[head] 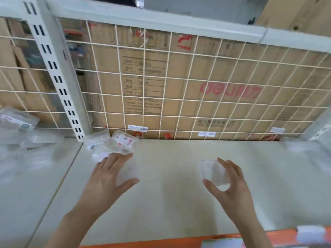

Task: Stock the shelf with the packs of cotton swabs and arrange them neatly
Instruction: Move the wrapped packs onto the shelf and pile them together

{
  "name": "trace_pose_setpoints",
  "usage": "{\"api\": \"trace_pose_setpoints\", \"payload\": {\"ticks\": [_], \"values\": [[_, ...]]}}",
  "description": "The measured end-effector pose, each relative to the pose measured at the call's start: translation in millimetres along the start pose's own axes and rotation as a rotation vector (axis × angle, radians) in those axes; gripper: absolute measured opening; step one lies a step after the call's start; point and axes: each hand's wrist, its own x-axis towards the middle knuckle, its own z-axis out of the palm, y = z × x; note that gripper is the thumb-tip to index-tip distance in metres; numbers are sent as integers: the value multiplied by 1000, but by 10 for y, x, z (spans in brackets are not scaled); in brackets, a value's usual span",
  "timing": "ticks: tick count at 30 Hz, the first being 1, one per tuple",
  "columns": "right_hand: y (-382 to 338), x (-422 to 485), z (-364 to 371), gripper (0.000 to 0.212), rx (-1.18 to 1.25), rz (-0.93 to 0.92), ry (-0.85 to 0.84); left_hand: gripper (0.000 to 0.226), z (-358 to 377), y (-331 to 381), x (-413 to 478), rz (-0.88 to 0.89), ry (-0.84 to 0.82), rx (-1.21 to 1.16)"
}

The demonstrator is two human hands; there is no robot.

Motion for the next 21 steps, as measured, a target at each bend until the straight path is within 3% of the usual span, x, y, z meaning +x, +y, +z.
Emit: {"api": "trace_pose_setpoints", "payload": {"ticks": [11,21], "values": [[1063,-137,-1023,66,-80,189,163,65,889,1000,456,152,-169,-89],[1188,-545,-1330,66,-153,354,394,65,1166,1345,869,378,-284,-179]]}}
